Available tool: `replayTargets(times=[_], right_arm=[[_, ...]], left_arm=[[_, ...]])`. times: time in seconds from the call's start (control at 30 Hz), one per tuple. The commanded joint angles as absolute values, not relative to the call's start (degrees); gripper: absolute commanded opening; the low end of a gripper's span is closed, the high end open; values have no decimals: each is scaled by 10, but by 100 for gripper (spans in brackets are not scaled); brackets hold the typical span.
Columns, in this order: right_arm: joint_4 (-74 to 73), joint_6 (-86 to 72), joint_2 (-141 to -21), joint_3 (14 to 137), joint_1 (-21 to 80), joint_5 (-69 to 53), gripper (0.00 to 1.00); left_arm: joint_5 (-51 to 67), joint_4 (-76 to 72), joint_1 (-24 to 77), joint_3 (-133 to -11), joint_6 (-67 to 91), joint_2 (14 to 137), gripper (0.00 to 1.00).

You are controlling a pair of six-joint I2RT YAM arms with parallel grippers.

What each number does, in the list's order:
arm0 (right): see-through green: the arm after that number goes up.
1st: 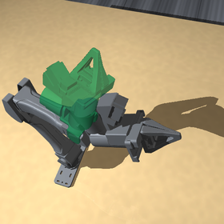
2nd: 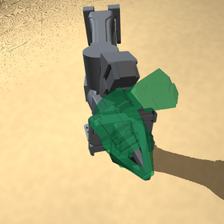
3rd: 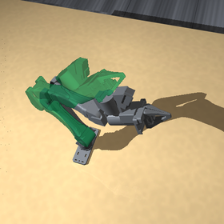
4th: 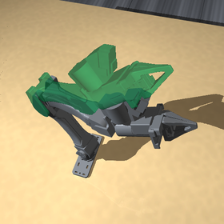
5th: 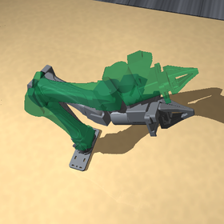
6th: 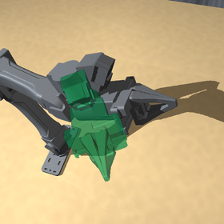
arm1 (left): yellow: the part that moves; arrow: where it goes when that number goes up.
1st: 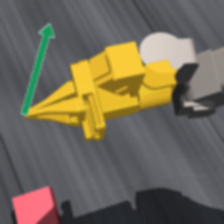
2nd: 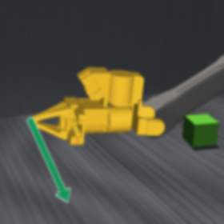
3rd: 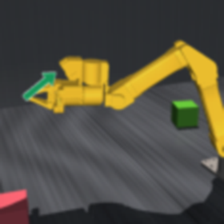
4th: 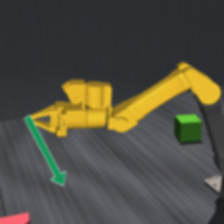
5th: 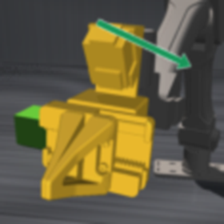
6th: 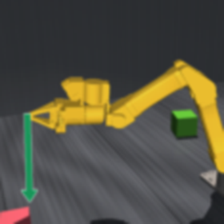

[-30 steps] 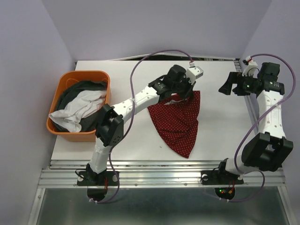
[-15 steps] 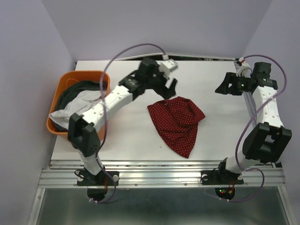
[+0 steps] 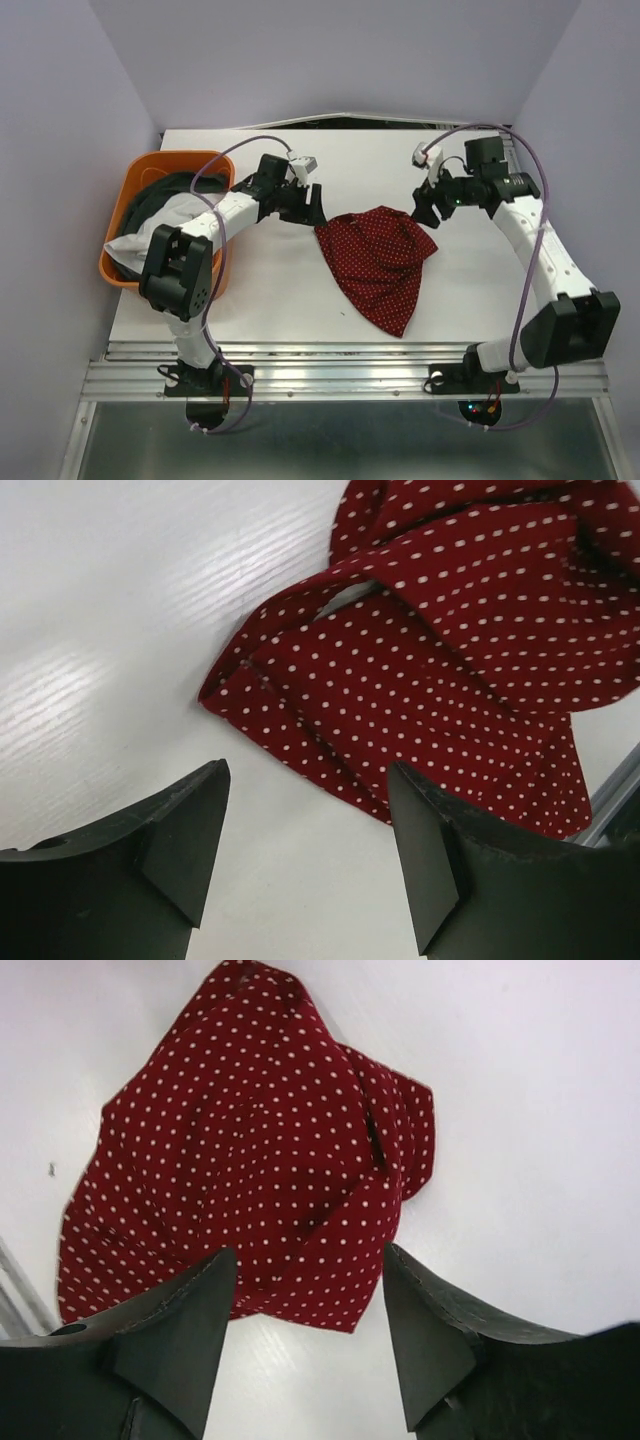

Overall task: Fold and stack the skirts
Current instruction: Flatten the skirt out

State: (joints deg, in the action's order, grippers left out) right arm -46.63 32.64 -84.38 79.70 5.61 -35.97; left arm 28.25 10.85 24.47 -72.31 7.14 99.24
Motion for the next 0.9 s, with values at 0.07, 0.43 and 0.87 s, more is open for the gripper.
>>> replayTargets(times=[0.07,0.43,0.87], right_arm=[[-466,590,-752,703,191,-257,65],[-410,731,-742,580,244,-205,67],[-350,809,-752,523,270,-198,65]], left_arm=[[311,117,240,-771,92,1026,76],[318,101,242,-767,127,1106,72],[328,87,246,-795,144,1163,68]])
